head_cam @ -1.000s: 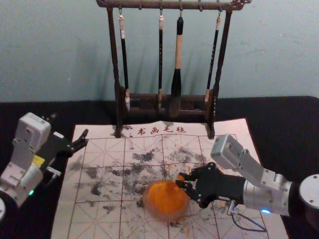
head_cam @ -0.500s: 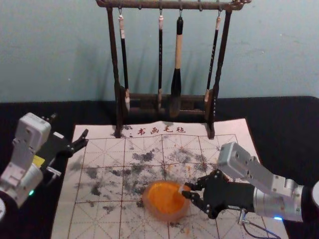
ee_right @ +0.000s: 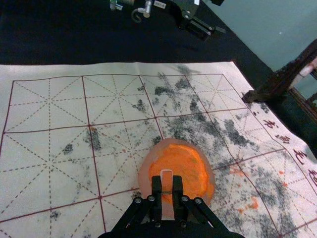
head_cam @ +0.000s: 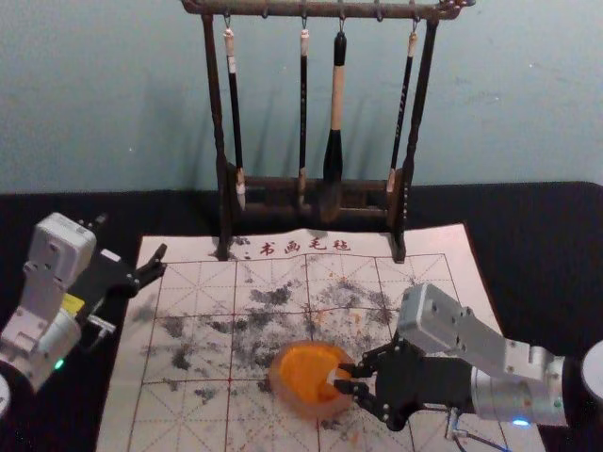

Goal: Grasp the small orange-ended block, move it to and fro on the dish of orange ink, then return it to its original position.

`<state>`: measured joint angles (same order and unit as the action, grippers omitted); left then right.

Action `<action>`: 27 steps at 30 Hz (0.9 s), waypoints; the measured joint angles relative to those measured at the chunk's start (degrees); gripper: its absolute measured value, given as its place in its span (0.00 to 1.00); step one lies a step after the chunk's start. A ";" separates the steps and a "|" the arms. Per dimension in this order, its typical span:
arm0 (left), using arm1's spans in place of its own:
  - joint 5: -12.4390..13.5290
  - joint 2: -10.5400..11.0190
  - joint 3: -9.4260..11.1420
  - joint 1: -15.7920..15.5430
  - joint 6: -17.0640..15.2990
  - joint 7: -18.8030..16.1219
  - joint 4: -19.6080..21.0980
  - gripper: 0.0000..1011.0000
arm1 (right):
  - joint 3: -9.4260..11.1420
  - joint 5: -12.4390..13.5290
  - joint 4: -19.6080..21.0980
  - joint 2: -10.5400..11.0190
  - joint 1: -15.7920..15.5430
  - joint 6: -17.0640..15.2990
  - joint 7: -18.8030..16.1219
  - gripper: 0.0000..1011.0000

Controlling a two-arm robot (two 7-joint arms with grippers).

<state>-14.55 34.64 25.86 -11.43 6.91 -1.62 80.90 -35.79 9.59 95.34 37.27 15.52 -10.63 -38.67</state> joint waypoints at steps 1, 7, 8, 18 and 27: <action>0.00 0.00 0.00 0.00 0.00 0.00 0.00 0.99 | -0.15 -0.08 -0.02 -0.09 0.12 -0.04 -0.02 0.08; 0.00 0.00 0.00 0.00 0.00 0.00 0.00 0.99 | -1.10 -1.17 -0.71 -0.95 1.29 -0.44 0.16 0.08; 0.00 0.00 0.00 0.00 0.00 0.00 0.00 0.99 | -1.18 -1.31 -0.87 -1.10 1.47 -0.53 0.22 0.08; 0.00 0.00 0.00 0.00 0.00 0.00 0.00 0.99 | -1.76 -3.09 -3.25 -3.04 3.74 -2.01 1.26 0.08; 0.00 0.00 0.00 0.00 0.00 0.00 0.00 0.99 | -1.08 -3.76 -4.31 -3.40 4.35 -3.27 1.90 0.08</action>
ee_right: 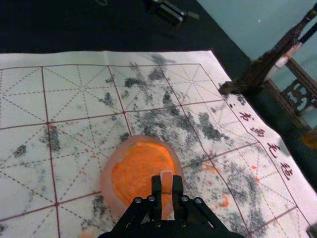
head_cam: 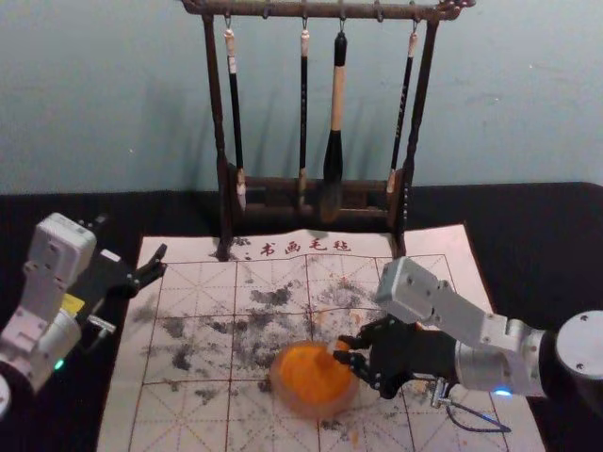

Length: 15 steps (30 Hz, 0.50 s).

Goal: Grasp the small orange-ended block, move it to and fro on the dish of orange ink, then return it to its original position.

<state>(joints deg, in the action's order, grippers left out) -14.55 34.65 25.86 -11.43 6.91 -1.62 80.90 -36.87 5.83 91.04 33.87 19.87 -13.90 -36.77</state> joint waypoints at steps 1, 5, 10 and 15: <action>0.00 0.00 0.00 0.00 0.00 0.00 0.00 0.99 | 0.10 0.00 0.08 0.12 -0.06 -0.07 0.00 0.08; 0.00 0.00 0.00 0.00 0.00 0.00 0.00 0.99 | 0.85 0.15 1.26 1.14 -0.79 -0.45 -0.14 0.08; 0.00 0.00 0.00 0.00 0.00 0.00 0.00 0.99 | 1.48 0.77 3.22 2.61 -1.87 -0.83 -0.66 0.08; 0.00 0.00 0.00 0.00 0.00 0.00 0.00 0.99 | 1.64 1.18 5.26 4.09 -2.74 -1.29 -1.42 0.08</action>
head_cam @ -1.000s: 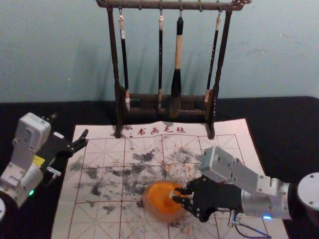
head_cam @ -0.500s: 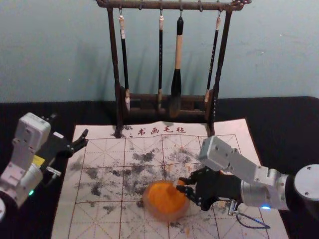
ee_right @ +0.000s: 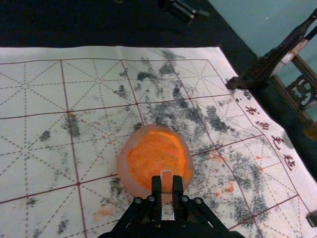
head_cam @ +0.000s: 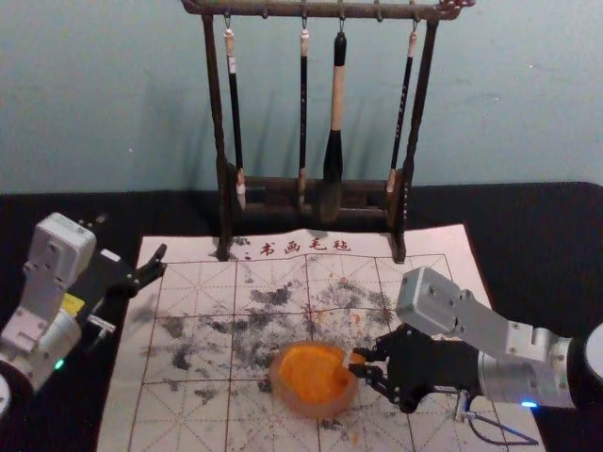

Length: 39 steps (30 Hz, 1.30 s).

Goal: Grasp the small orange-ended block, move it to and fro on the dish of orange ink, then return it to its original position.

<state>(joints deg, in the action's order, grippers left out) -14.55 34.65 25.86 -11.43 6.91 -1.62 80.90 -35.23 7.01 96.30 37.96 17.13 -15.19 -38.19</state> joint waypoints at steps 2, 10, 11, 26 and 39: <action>0.00 0.00 0.00 0.00 0.00 0.00 0.00 0.99 | -0.06 0.02 0.36 0.22 -0.13 -0.13 -0.16 0.08; 0.00 0.00 0.00 0.00 0.00 0.00 0.00 0.99 | -0.99 0.13 1.47 0.63 -0.34 -0.52 -1.04 0.08; 0.00 0.00 0.00 0.00 0.00 0.00 0.00 0.99 | -1.07 0.15 1.53 0.63 -0.34 -0.52 -1.11 0.08; 0.00 0.00 0.00 0.00 0.00 0.00 0.00 0.99 | -2.78 -0.48 1.39 -1.02 1.08 -1.04 -1.07 0.08; 0.00 0.00 0.00 0.00 0.00 0.00 0.00 0.99 | -3.30 -1.92 -1.83 -3.49 3.29 -2.09 0.27 0.08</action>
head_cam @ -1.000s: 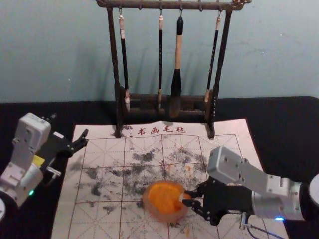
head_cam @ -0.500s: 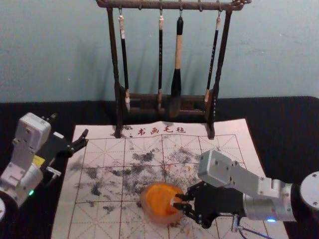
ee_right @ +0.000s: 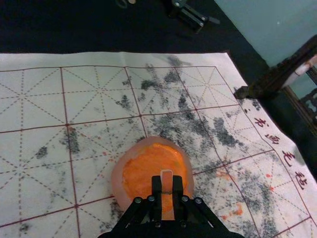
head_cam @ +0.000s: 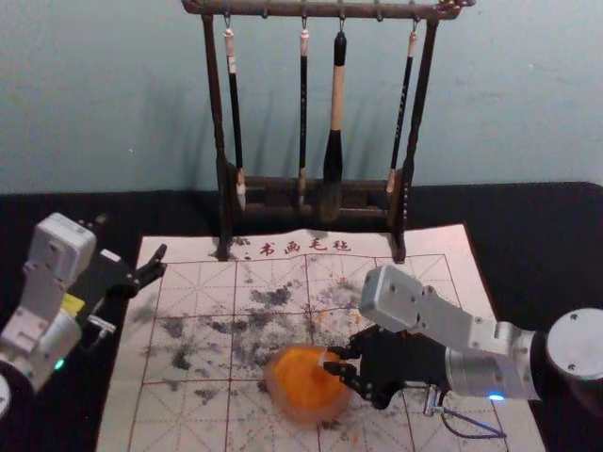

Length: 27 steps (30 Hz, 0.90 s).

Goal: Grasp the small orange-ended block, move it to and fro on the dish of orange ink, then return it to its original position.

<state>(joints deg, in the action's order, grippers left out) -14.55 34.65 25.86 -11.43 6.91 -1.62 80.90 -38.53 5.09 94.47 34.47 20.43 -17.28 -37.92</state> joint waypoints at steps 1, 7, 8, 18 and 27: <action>0.00 0.00 0.00 0.00 0.00 0.00 0.00 0.99 | 0.02 -0.11 -0.23 -0.11 0.11 -0.08 0.11 0.08; 0.00 0.00 0.00 0.00 0.00 0.00 0.00 0.99 | 0.60 -0.32 -0.42 0.12 0.22 -0.59 0.28 0.08; 0.00 0.00 0.00 0.00 0.00 0.00 0.00 0.99 | 0.67 -0.33 -0.35 0.20 0.19 -0.65 0.28 0.08; 0.00 0.00 0.00 0.00 0.00 0.00 0.00 0.99 | 1.43 -0.05 2.40 2.38 -1.10 -1.33 -0.61 0.08; 0.00 0.00 0.00 0.00 0.00 0.00 0.00 0.99 | 1.08 0.78 4.14 3.37 -1.76 -1.32 -1.87 0.08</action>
<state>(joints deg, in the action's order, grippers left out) -14.55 34.65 25.86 -11.43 6.91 -1.62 80.90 -37.45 5.88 98.61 37.84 18.66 -18.61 -39.79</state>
